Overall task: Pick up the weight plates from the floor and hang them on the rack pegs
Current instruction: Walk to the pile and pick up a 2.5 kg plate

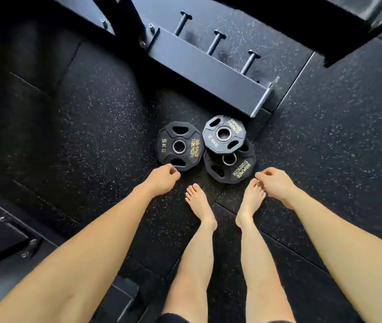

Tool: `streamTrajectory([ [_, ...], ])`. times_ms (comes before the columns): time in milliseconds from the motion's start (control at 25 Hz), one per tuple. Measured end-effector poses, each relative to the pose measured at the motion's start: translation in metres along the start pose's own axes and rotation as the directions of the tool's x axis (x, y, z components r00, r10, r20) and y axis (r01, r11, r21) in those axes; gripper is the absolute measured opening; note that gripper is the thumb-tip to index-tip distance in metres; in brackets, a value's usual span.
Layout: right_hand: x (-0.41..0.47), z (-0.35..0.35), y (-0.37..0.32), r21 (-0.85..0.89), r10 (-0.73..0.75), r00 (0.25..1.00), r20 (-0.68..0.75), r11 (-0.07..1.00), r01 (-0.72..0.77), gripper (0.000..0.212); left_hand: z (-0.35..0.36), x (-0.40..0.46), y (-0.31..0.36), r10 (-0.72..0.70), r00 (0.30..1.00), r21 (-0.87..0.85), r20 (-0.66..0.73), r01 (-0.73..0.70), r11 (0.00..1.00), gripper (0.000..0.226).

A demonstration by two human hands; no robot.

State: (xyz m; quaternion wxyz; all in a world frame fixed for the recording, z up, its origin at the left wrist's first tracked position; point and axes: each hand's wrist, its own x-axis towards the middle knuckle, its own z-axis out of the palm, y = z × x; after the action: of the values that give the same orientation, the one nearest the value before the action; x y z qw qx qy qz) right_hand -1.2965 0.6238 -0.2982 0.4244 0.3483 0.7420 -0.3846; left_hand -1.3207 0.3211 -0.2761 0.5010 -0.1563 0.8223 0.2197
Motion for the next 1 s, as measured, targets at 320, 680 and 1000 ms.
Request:
streamTrajectory([
  [320, 0.205, 0.056, 0.020, 0.126, 0.060, 0.998, -0.006, 0.990, -0.059, 0.032, 0.027, 0.253, 0.044, 0.140, 0.979, 0.048, -0.147, -0.134, 0.990, 0.029],
  [680, 0.305, 0.096, 0.014, 0.355, 0.134, 0.988, 0.073, 0.922, -0.151, 0.030, 0.067, 0.382, 0.099, 0.238, 0.962, 0.212, -0.134, -0.206, 0.955, 0.045],
  [1000, 0.303, 0.099, 0.009, 0.582, 0.166, 0.984, 0.072, 0.794, -0.176, 0.036, 0.068, 0.394, 0.095, 0.041, 0.999, 0.042, -0.025, -0.040, 0.998, 0.075],
])
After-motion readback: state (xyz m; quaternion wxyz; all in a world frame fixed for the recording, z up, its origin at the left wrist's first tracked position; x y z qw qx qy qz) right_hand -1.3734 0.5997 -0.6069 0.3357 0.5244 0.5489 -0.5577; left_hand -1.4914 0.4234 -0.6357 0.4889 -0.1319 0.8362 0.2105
